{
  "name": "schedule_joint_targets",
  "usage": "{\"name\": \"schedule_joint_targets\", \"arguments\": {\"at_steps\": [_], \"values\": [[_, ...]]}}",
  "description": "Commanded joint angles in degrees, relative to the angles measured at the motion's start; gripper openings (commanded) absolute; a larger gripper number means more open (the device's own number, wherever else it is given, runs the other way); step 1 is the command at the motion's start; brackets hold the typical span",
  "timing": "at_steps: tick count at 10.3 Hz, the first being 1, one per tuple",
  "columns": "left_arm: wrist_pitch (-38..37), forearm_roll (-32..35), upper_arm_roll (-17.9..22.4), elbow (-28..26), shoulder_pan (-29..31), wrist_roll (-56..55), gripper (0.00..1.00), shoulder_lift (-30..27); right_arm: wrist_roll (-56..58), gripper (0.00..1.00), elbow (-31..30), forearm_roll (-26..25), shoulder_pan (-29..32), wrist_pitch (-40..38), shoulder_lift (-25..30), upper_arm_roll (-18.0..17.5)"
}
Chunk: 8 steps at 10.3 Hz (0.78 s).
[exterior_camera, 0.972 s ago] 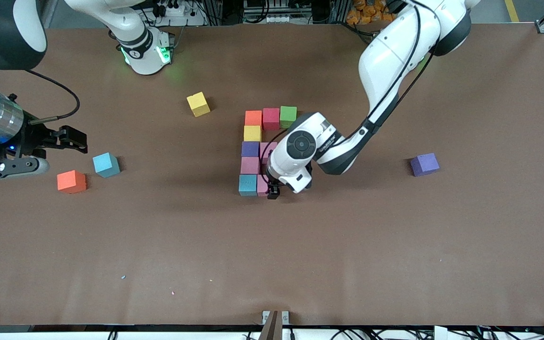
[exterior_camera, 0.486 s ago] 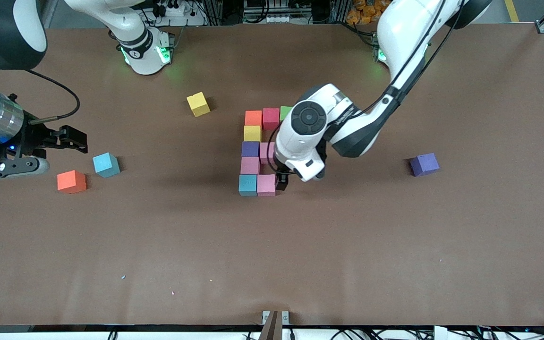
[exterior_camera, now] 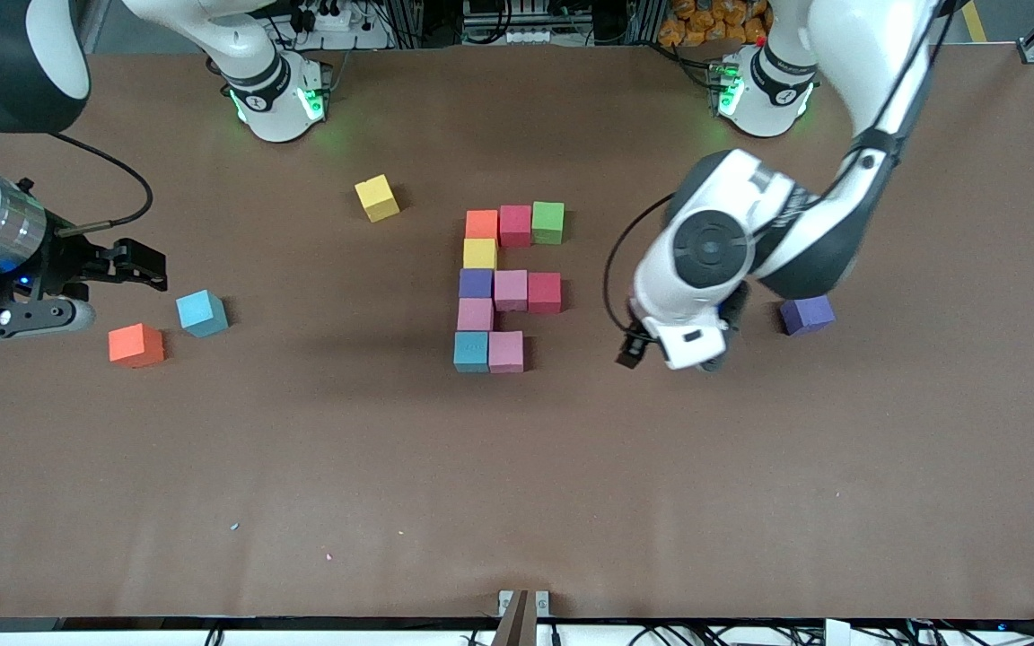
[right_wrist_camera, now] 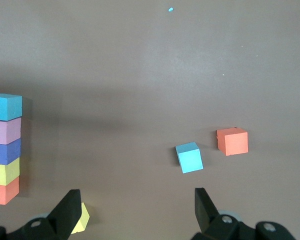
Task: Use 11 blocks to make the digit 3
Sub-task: 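Lift the left gripper away and move it toward the purple cube, then lower the left gripper onto the purple cube and grasp it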
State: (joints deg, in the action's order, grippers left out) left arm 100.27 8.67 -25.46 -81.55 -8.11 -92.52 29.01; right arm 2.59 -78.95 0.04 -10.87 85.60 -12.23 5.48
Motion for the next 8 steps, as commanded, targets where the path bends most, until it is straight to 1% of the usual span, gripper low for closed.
{"name": "schedule_joint_targets", "arguments": {"at_steps": [1,2,4,6,8], "values": [[-0.16,0.56,-0.29,-10.78,8.42,19.46,1.00,-7.72,-0.92,1.00,-1.91,0.67,0.94,0.62,1.77,-0.82],[-0.25,0.56,-0.38,-13.09,12.73,27.75,1.00,-8.70,-0.92,1.00,-1.91,0.75,0.94,0.62,1.86,-0.82],[0.71,0.99,-0.38,-18.70,18.02,34.66,1.00,-10.28,-0.92,1.00,-1.91,0.76,0.94,0.62,1.77,-0.82],[5.26,1.52,-0.38,-24.25,24.52,45.36,1.00,-11.43,-0.92,1.00,-1.91,0.76,1.03,0.62,1.77,-0.82],[10.79,1.52,-0.38,-28.56,29.53,53.89,1.00,-10.82,-0.92,1.00,-1.91,0.67,1.03,0.62,1.77,-0.82]]}}
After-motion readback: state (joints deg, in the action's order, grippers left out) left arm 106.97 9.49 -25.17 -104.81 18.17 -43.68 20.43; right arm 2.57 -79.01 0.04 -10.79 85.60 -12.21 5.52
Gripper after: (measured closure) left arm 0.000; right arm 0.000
